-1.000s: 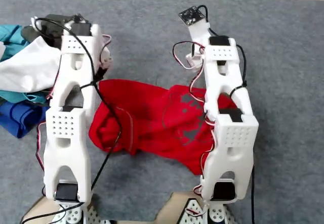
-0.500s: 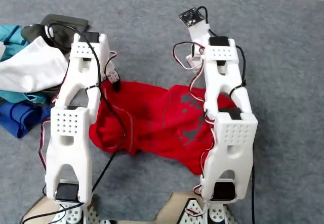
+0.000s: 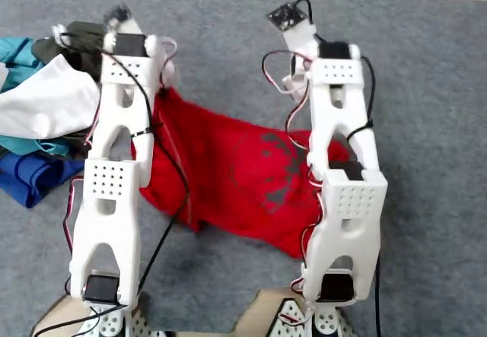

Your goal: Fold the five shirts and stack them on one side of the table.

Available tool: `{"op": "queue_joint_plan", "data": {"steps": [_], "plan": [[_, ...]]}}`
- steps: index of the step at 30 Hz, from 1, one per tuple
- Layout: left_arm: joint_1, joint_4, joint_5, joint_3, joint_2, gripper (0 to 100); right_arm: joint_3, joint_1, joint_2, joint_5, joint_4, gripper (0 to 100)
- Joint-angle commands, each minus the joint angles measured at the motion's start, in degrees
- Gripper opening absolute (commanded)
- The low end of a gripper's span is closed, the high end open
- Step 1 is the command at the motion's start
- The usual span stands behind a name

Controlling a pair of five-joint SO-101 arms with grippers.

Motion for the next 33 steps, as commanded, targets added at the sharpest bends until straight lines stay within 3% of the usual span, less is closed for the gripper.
{"op": "queue_joint_plan", "data": {"steps": [1,5,21,26,33], "plan": [[-0.79,1.41,-1.14,-11.78,-1.45,2,-9.80,0.57,-1.98,1.85,9.14,17.0],[-1.67,1.41,-1.49,-11.60,-1.63,2,-18.51,-0.75,-0.48,2.11,17.76,17.1],[-8.26,-0.44,-4.13,-9.76,11.03,2,-21.93,-6.29,19.82,4.04,26.29,16.4],[-8.53,-3.08,-4.40,-11.69,15.25,2,-26.59,-5.93,21.67,4.57,27.69,0.0],[-8.44,-5.01,-4.40,-11.78,16.66,2,-33.63,-4.62,21.58,4.13,27.69,0.5]]}}
